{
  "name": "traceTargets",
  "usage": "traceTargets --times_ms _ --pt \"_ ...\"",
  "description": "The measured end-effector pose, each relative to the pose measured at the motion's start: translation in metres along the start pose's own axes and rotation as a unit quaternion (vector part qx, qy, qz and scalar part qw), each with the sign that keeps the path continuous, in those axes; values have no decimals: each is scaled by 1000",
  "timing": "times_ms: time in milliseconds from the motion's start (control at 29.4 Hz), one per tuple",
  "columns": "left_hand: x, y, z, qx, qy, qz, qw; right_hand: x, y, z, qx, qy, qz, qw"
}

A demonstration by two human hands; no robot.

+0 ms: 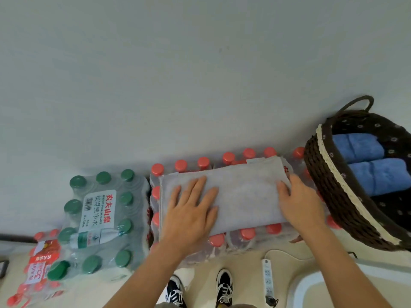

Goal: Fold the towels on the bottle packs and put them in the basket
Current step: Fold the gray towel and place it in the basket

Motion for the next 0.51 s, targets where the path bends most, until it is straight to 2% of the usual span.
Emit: traceTargets --times_ms 102,204,306,442,511 --pt "8 5 5 9 -43 -25 999 -12 7 -1 -27 -4 55 998" --pt "22 -4 7 -14 -126 -9 992 -15 7 -2 -59 -5 47 997" --pt "45 -7 28 -58 -219 35 973 -15 8 1 -74 -12 41 996" --pt "54 -14 45 -95 -277 80 953 -19 8 5 -70 -5 25 997" --pt "55 -22 51 -101 -313 86 941 -12 -1 9 -94 -27 44 994"
Point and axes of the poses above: each hand's wrist, its own z-axis away from the middle knuckle, its own y-axis out of the palm, x = y × z, the point moved 9 cm from there along -z, towards the middle knuckle, and after that the axes turned 9 degrees about x, right-handed, at the moved point
